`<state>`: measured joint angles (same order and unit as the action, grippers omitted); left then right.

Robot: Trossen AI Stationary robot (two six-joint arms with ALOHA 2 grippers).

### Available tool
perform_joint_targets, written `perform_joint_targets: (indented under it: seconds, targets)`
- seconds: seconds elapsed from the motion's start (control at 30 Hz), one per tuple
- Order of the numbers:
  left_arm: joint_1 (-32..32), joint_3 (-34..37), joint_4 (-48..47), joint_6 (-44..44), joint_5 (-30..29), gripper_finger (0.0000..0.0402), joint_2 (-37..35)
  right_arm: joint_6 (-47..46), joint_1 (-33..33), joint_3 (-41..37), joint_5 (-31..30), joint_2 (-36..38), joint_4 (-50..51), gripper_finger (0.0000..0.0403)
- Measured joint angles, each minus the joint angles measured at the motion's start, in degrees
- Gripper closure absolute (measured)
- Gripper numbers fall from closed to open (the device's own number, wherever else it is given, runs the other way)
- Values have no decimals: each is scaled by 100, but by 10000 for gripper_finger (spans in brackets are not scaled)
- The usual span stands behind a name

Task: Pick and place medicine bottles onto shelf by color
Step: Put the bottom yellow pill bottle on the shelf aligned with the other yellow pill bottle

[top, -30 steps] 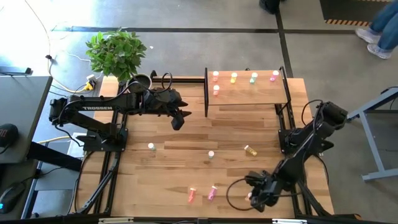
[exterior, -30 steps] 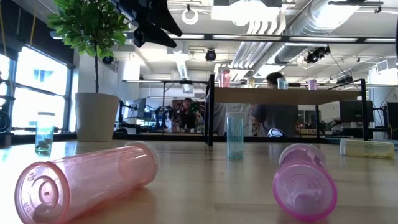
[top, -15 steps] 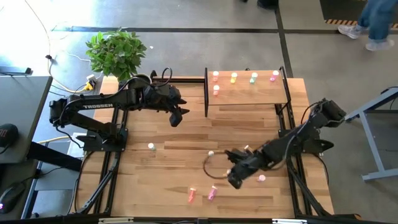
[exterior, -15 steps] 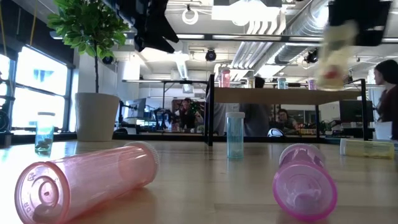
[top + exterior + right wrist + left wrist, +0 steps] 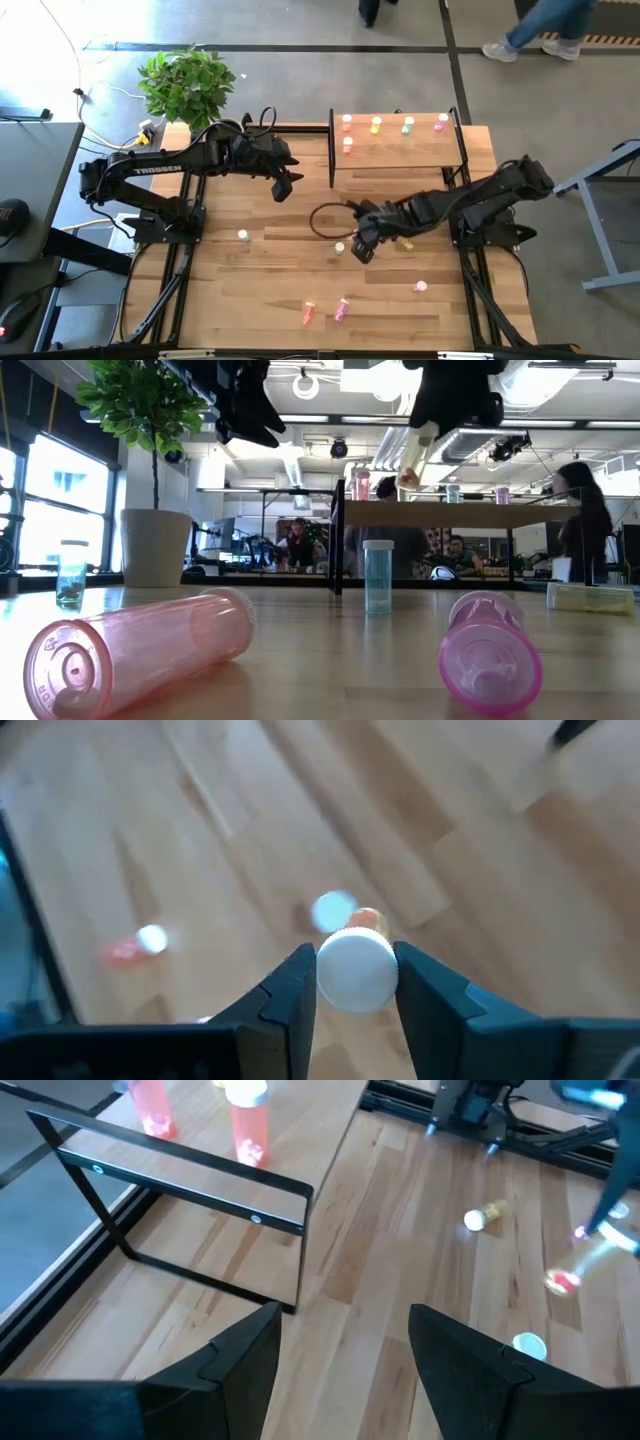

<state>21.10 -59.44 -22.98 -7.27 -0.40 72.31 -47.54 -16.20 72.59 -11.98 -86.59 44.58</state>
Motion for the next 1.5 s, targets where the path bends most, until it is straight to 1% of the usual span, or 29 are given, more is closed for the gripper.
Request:
perform_joint_targets:
  seconds: [0.33,0.57,0.67,0.8,0.93,1.07,1.2,1.33,1.5]
  targets:
    - [-20,0,2,-16,195,190,0,1213,623,1261,-482,0,1787,295]
    - [-20,0,2,-109,195,190,-1,1944,1170,2322,-1030,3,3192,295]
    - [-20,0,4,-109,195,190,-1,2130,1406,2657,-1226,125,3481,295]
    - [-20,0,6,-109,192,190,0,2255,1720,2673,-1431,619,3541,295]
    - [-20,0,6,-109,188,190,0,2251,2123,2276,-1543,1308,3507,295]
    - [-20,0,12,-113,184,190,0,2305,2672,1713,-1244,1798,3300,295]
    - [-18,0,20,-227,170,190,0,2668,3298,1208,-712,2029,2820,295]
    - [-18,0,20,-259,168,190,-1,3139,3925,1073,-76,1938,2401,295]
    - [-18,0,19,-327,168,190,-1,3793,4538,1083,674,1620,2020,295]
